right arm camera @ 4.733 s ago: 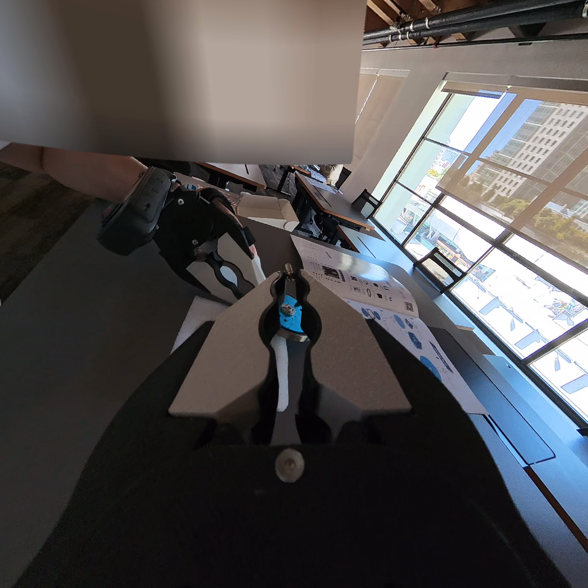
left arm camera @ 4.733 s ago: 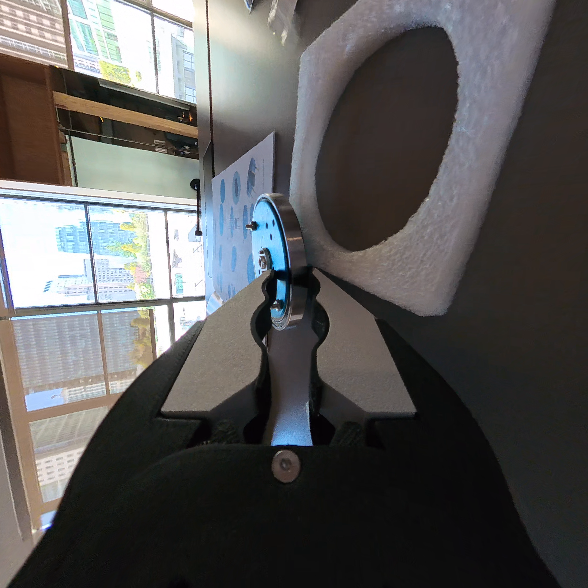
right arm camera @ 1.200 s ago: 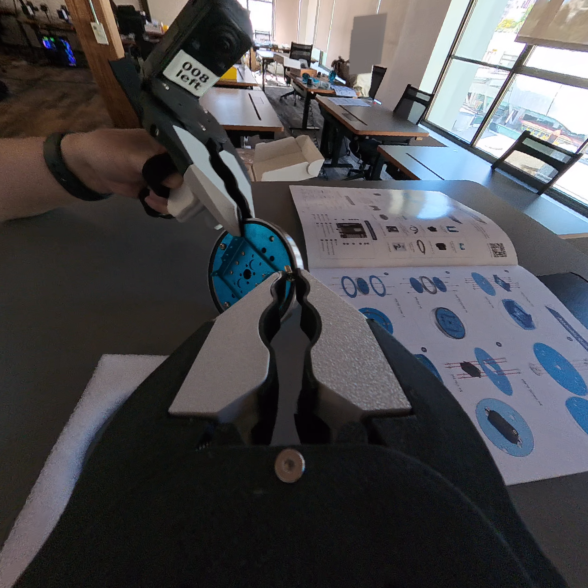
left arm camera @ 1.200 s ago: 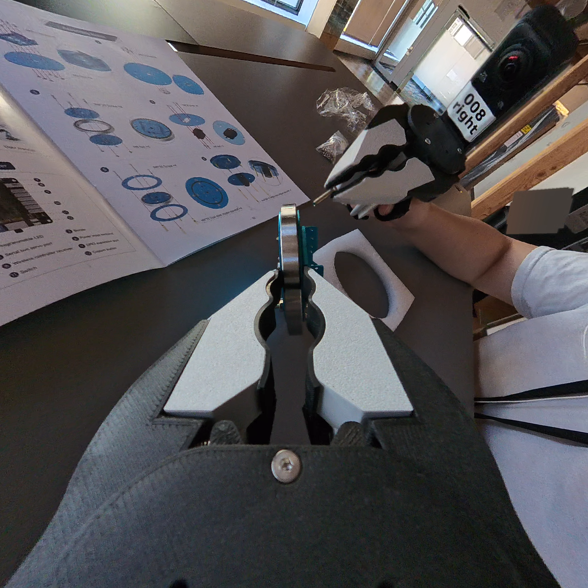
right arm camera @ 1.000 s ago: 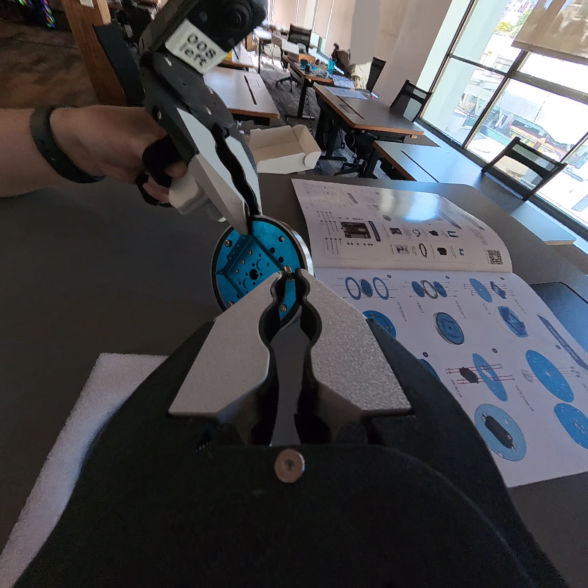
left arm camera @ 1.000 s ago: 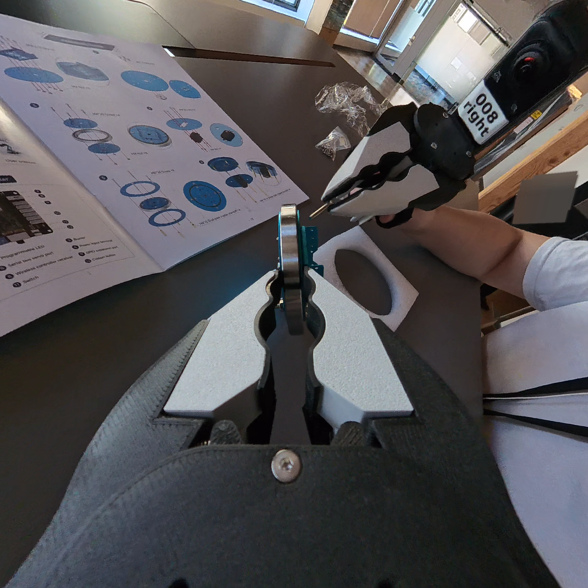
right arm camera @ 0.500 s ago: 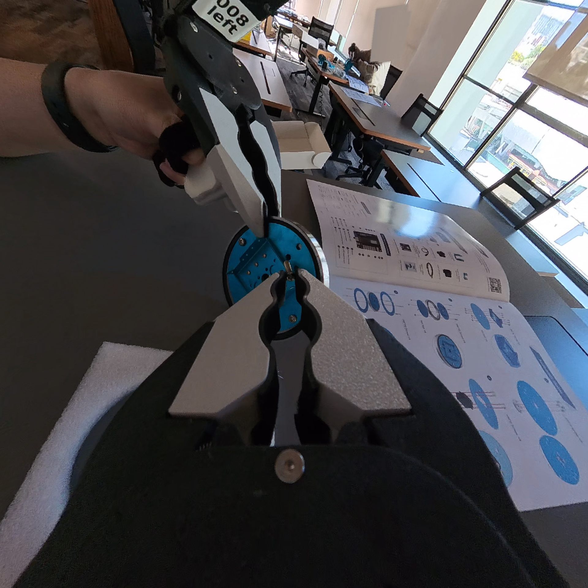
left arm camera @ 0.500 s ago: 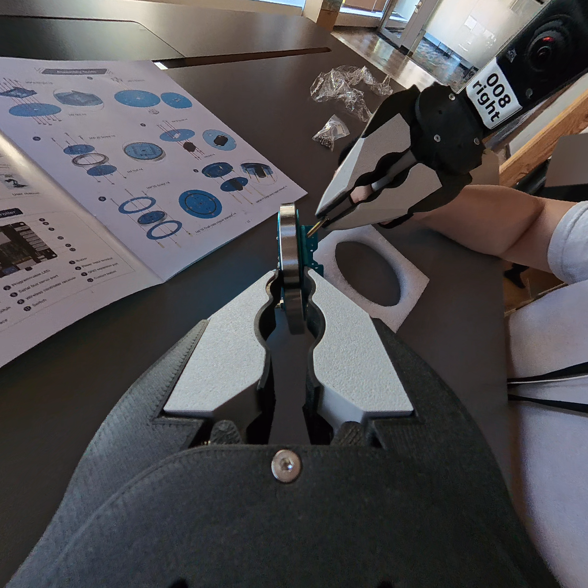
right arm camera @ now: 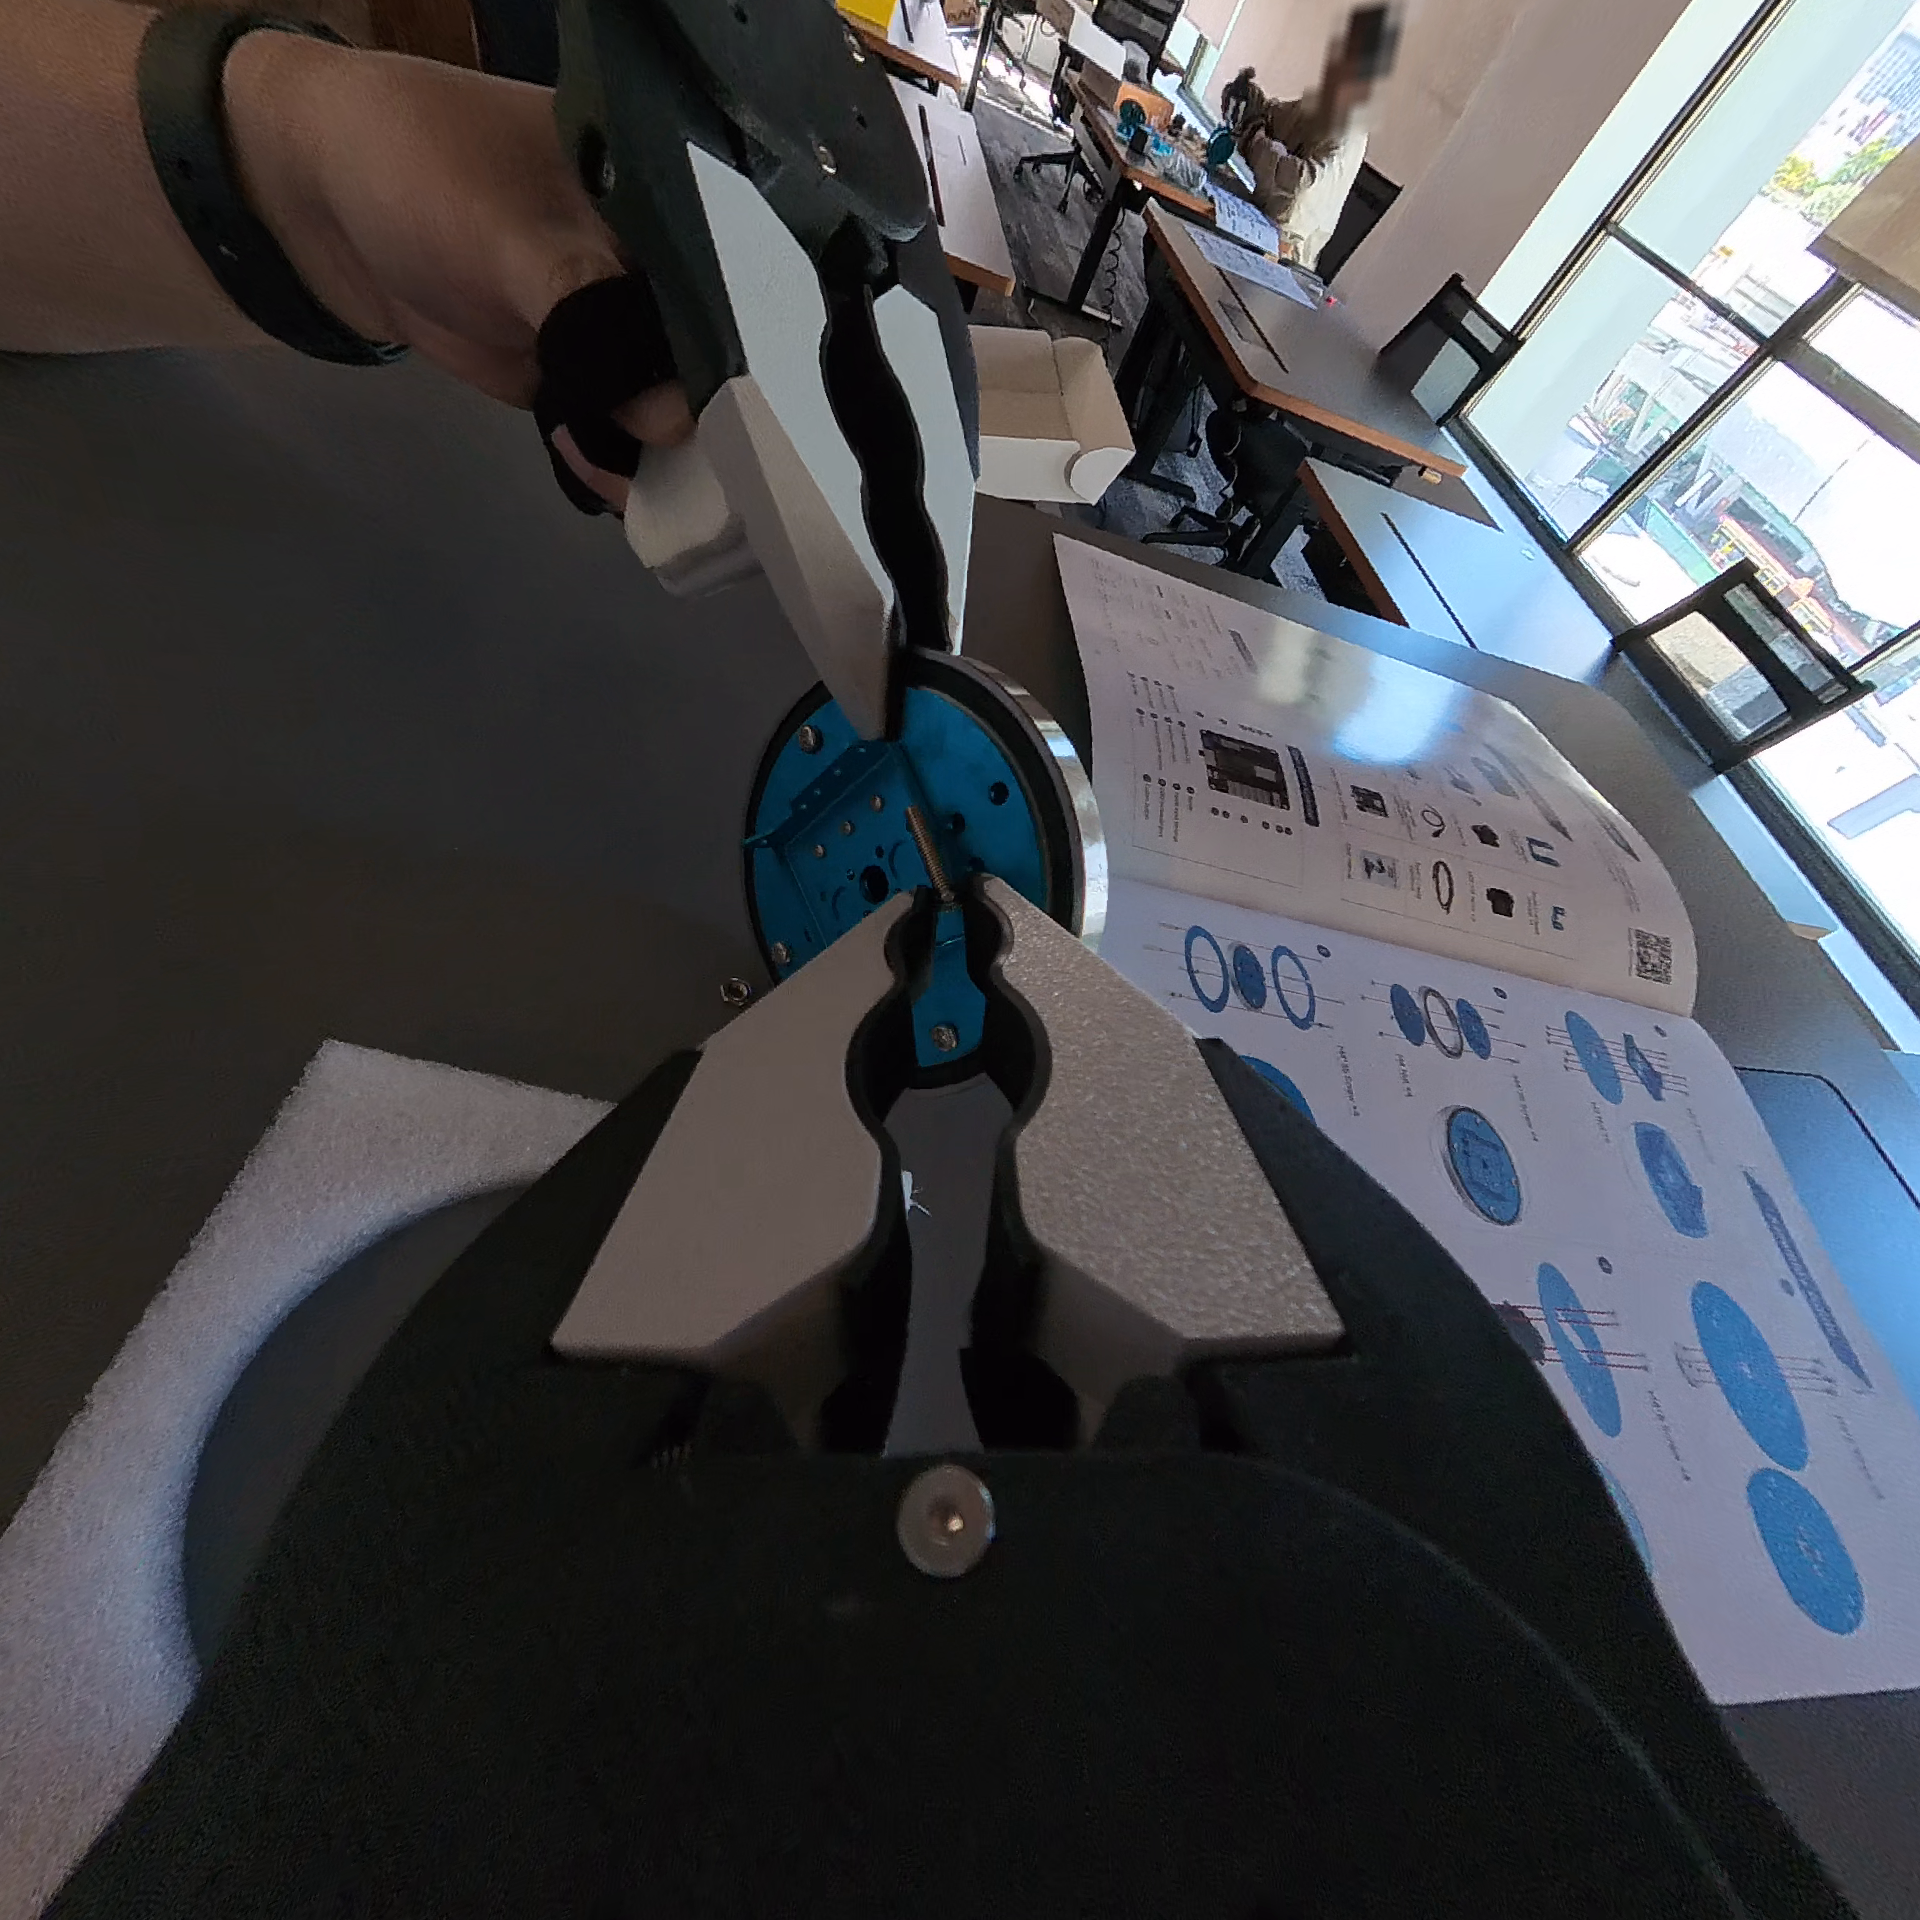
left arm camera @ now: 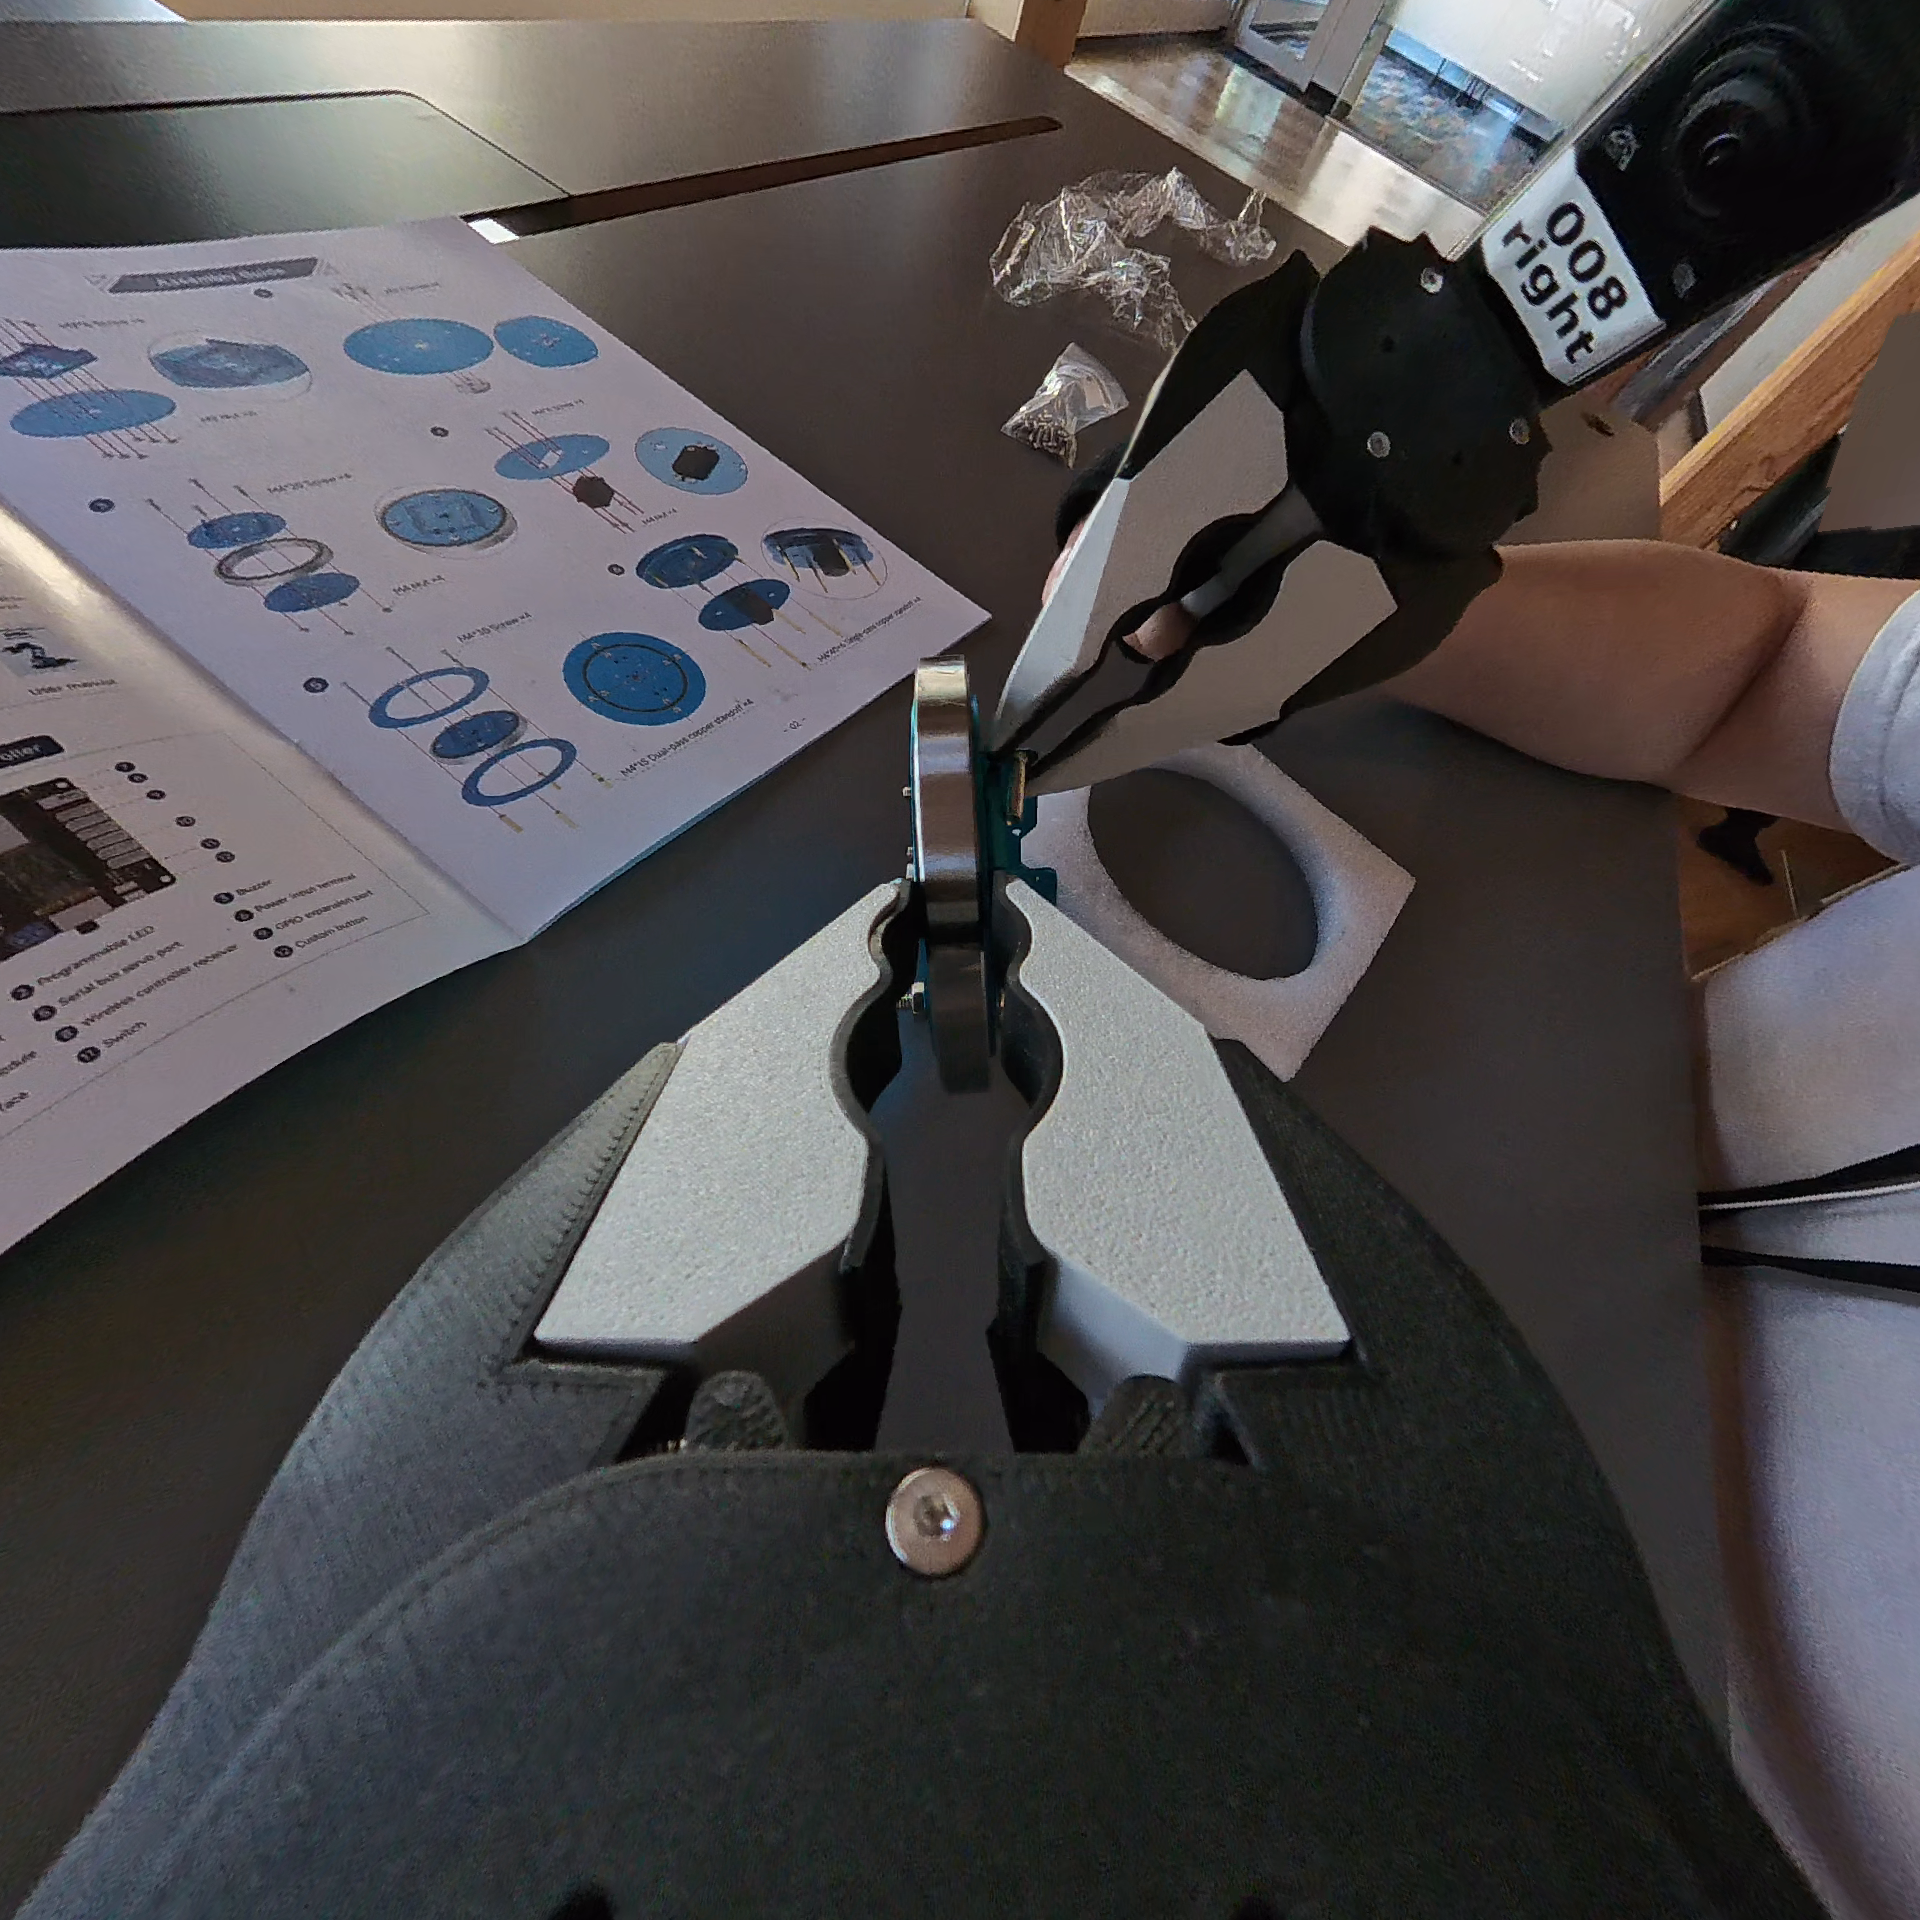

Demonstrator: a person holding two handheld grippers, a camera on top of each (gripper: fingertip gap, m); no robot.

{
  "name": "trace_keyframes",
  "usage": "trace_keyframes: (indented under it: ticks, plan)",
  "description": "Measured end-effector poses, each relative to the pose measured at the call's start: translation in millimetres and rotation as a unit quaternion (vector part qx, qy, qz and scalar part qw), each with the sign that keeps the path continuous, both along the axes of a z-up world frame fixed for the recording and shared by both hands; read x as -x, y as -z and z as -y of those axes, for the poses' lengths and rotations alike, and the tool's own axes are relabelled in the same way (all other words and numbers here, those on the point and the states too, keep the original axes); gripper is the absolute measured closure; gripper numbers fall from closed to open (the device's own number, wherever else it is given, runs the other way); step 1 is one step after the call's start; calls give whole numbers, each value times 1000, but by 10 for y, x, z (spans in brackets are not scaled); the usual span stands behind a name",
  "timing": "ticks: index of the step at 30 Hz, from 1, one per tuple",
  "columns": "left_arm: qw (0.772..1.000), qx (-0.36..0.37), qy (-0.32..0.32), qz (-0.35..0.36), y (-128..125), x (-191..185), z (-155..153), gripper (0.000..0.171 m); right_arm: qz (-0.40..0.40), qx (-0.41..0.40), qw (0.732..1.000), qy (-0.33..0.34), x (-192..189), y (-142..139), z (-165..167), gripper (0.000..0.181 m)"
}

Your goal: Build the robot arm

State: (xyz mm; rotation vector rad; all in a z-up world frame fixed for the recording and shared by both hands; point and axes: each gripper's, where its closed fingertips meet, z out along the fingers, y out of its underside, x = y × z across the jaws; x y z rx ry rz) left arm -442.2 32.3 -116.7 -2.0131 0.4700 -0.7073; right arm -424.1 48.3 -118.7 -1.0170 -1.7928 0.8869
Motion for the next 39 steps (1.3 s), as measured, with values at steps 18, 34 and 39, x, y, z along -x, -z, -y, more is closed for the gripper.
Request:
trace_keyframes:
  ticks: [18, 34, 39]
  plan:
    - [996, 46, -48, 58, 29, 74, -56, 159, 31, -107, 984, 141, 80, -68, -176, 178]
    - [993, 59, -93, 35, 15, 46, -71, 160, 91, -177, 957, 214, 72, -105, -205, 178]
    - [992, 63, -100, 35, 17, 50, -66, 159, 99, -191, 952, 217, 85, -150, -98, 178]
